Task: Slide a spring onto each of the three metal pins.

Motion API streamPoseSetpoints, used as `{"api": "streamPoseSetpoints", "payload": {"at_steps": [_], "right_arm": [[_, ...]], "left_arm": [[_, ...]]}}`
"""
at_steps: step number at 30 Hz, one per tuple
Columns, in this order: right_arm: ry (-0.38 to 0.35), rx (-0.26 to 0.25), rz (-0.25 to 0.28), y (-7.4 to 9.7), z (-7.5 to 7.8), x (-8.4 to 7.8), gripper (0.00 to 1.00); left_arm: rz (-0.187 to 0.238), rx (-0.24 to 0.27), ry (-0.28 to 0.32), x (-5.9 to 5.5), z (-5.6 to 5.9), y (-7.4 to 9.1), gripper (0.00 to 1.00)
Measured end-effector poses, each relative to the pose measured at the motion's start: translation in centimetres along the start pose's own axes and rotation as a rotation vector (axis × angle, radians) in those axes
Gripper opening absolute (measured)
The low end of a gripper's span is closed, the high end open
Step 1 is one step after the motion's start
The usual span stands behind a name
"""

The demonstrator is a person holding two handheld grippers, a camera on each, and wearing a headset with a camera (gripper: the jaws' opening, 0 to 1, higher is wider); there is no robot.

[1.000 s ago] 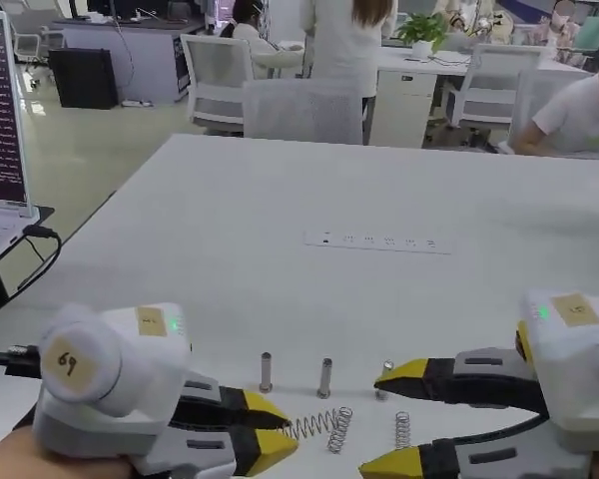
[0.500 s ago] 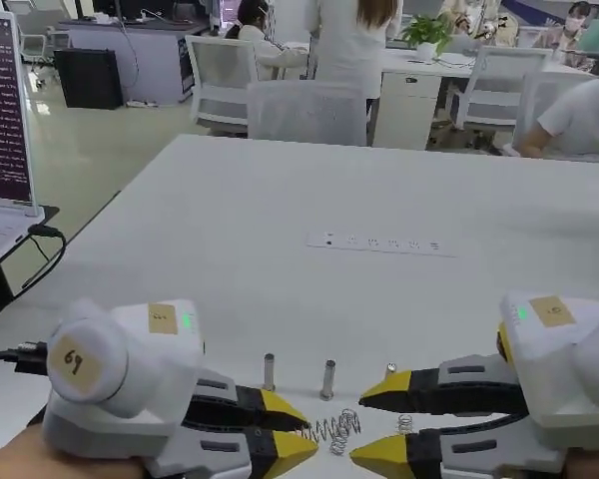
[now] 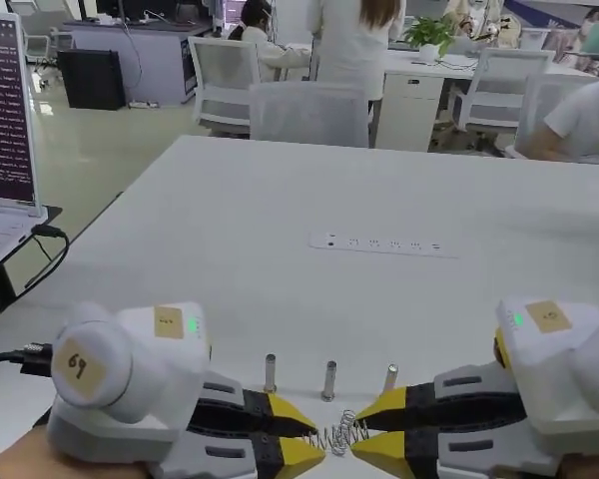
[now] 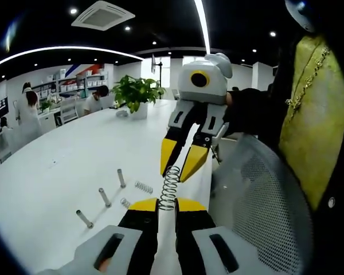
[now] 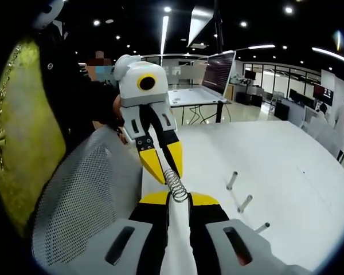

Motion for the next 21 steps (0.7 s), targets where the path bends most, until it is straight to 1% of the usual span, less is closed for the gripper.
{"api": "streamPoseSetpoints", "payload": {"at_steps": [1, 6, 12, 15, 18, 21], "right_arm": [[0.003, 0.003, -0.001, 0.0, -0.1, 0.1, 0.1], [0.026, 0.022, -0.008, -0.3, -0.5, 0.8, 0.09], [0.054, 0.048, -0.024, -0.6, -0.9, 1.5, 0.08], [0.067, 0.056, -0.039, -0.8, -1.0, 1.7, 0.08], [0.08, 0.068, -0.047, -0.9, -1.1, 1.9, 0.08], [0.085, 0.067, -0.065, -0.9, -1.0, 1.8, 0.08]], "left_arm": [[-0.014, -0.002, -0.018, -0.1, 0.1, -0.1, 0.02], [-0.05, -0.006, -0.058, -0.4, 0.4, -0.4, 0.02], [-0.079, -0.014, -0.083, -0.7, 0.6, -1.0, 0.02], [-0.087, -0.019, -0.091, -0.8, 0.8, -1.3, 0.02], [-0.082, -0.024, -0.086, -0.8, 0.9, -1.5, 0.01], [-0.086, -0.025, -0.093, -0.9, 0.9, -1.7, 0.01]]}}
Point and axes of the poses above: the centre of the closed fingertips' face, and the gripper's own axes: y roughly backward along the fingers, z roughly to its right, x roughly out of its top, the point moved 8 cm from there along y, roughly backward along the fingers, and after that the axes turned 11 degrees about z, right-handed, at the moved point
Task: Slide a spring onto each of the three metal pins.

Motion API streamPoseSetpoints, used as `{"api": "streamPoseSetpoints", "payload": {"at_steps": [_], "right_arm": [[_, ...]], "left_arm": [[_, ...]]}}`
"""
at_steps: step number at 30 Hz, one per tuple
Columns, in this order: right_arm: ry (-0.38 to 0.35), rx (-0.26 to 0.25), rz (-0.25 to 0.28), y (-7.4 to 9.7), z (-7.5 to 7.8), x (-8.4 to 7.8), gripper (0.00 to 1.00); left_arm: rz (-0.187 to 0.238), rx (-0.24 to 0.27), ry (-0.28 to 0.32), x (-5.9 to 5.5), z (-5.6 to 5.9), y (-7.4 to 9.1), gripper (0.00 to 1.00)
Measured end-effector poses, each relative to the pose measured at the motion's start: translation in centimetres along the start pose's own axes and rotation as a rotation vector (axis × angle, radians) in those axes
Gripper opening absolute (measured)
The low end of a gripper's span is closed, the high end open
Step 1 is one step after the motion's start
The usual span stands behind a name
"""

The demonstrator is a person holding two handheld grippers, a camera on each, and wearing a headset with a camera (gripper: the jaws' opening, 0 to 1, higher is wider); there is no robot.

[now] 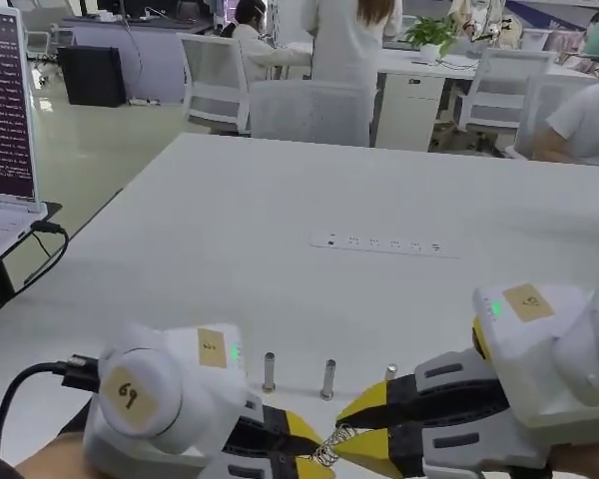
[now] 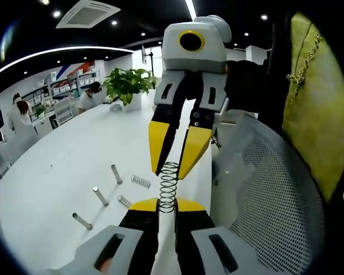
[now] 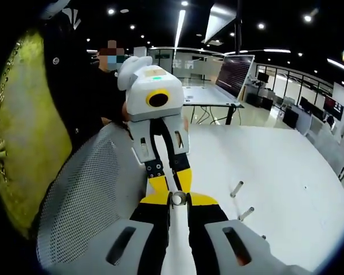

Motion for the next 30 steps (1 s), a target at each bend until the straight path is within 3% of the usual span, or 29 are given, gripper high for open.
{"api": "streamPoseSetpoints", "payload": {"at_steps": [4, 9, 13, 20, 30], "right_arm": [[0.001, 0.005, -0.009, 0.0, 0.0, -0.1, 0.09], [0.009, 0.031, -0.078, -0.4, 0.0, -0.5, 0.1], [0.014, 0.043, -0.093, -0.5, 0.1, -0.5, 0.09], [0.049, 0.1, -0.178, -0.7, 0.3, -0.5, 0.09], [0.093, 0.15, -0.244, -1.3, 0.6, -0.4, 0.09]], "left_arm": [[-0.003, -0.006, -0.003, 0.0, 0.0, 0.0, 0.01], [0.007, -0.014, -0.002, 0.1, 0.1, -0.1, 0.01], [0.003, -0.021, -0.008, 0.1, 0.2, -0.2, 0.01], [-0.015, -0.029, -0.019, 0.2, 0.3, -0.5, 0.01], [-0.024, -0.029, -0.02, 0.3, 0.3, -0.8, 0.01]]}}
Point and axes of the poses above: the centre of the closed fingertips' face, and the gripper's own axes: y roughly backward along the fingers, z roughly to its right, x roughly out of its top, the point moved 8 cm from there along y, roughly backward along the fingers, and after that the axes turned 11 degrees about z, right-handed, at the moved point
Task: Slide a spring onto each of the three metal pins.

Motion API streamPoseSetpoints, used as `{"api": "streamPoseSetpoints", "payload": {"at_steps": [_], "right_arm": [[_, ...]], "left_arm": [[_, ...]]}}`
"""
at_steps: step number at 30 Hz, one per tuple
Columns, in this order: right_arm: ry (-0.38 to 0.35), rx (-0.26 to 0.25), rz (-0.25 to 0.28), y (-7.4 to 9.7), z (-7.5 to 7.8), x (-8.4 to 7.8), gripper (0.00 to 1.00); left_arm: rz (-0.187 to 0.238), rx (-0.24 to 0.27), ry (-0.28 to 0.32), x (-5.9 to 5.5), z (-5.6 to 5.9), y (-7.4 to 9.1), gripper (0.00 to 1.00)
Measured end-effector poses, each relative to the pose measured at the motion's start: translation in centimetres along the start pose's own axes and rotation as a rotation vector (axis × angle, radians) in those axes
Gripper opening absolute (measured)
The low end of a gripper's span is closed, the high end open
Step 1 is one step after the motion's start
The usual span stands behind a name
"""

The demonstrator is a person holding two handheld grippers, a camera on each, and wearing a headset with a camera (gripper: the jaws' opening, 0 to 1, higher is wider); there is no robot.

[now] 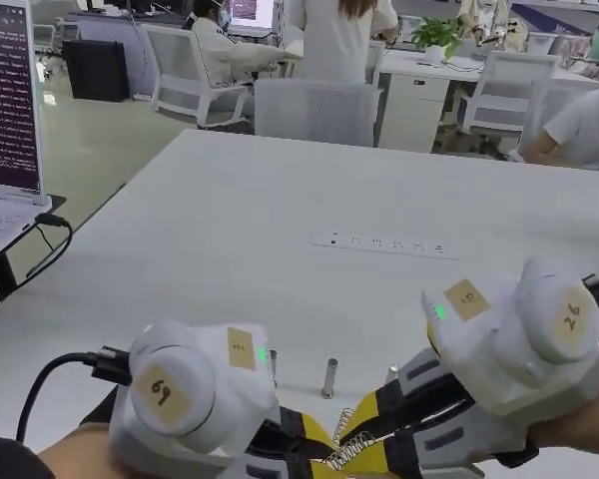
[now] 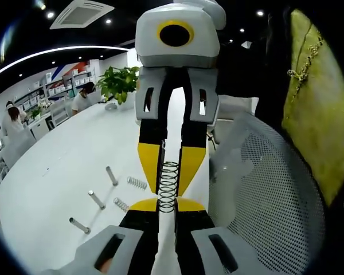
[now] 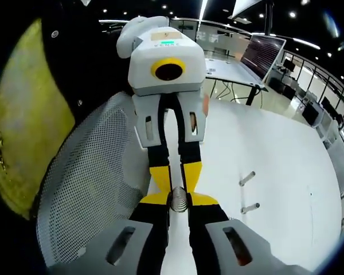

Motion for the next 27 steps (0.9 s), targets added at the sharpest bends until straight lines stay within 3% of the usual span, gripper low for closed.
{"api": "streamPoseSetpoints", "payload": {"at_steps": [21, 27], "right_arm": [[0.037, 0.076, -0.101, -0.2, 0.13, -0.06, 0.09], [0.05, 0.081, -0.121, -0.14, 0.31, 0.07, 0.08]], "left_arm": [[-0.017, -0.013, 0.007, 0.05, 0.28, -0.43, 0.01], [-0.006, 0.003, 0.029, 0.03, 0.15, -0.52, 0.02]]}}
Point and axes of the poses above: the centre of the closed fingertips' face, and the gripper's own axes: y roughly backward along the fingers, z roughly to its right, x roughly out of its top, the point moved 8 cm from there along y, roughly backward along the fingers, and after that the axes turned 11 degrees about z, right-handed, at the moved point
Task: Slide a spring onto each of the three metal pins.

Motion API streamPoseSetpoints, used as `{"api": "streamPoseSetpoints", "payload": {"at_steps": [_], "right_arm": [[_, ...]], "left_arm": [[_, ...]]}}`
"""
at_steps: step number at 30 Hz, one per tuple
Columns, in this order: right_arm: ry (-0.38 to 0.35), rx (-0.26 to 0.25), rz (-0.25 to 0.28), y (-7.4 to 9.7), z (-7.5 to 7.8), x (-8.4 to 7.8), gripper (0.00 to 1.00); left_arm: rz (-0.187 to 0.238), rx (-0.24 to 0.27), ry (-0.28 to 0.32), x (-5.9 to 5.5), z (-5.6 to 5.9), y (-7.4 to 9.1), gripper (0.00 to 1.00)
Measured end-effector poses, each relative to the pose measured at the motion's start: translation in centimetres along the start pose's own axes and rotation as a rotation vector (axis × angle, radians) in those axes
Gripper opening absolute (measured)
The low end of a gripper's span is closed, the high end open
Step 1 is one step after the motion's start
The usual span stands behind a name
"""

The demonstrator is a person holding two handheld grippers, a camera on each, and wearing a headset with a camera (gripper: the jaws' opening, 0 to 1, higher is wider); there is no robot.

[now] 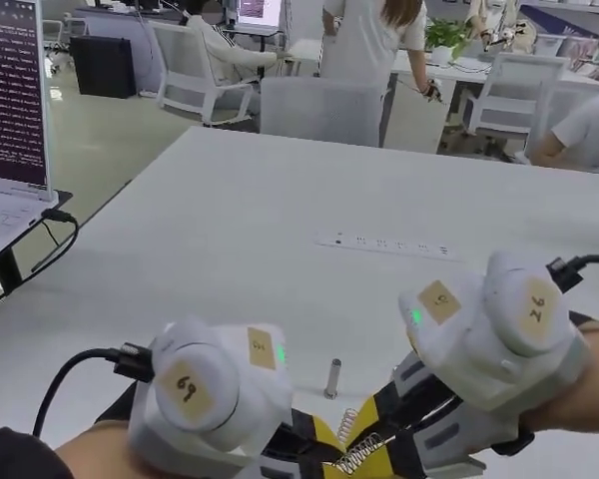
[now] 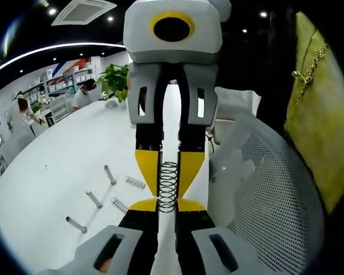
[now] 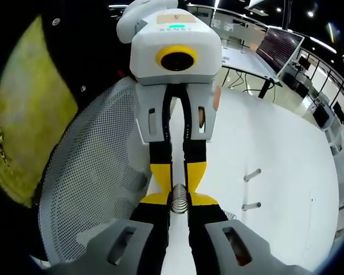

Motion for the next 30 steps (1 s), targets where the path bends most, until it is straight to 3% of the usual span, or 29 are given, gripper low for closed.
{"api": "streamPoseSetpoints", "payload": {"at_steps": [10, 15, 30], "right_arm": [[0.006, 0.008, -0.038, 0.4, 0.5, 0.3, 0.08], [0.008, 0.008, -0.05, 0.5, 0.8, 0.4, 0.08], [0.008, -0.019, -0.083, 2.3, 2.4, 0.5, 0.08]], "left_arm": [[0.045, 0.021, 0.021, 0.1, -0.2, 0.0, 0.05], [0.048, 0.032, 0.04, -0.2, -0.3, 0.1, 0.08], [0.09, 0.125, 0.104, -0.2, -1.2, 1.9, 0.21]]}}
Point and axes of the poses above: the centre of the closed fingertips' face, and the gripper's own axes: y roughly backward along the fingers, z roughly to its right, x roughly out of its top, the point moved 8 cm from there along y, roughly backward along the fingers, and after that the axes turned 11 degrees about z, right-handed, at the moved point
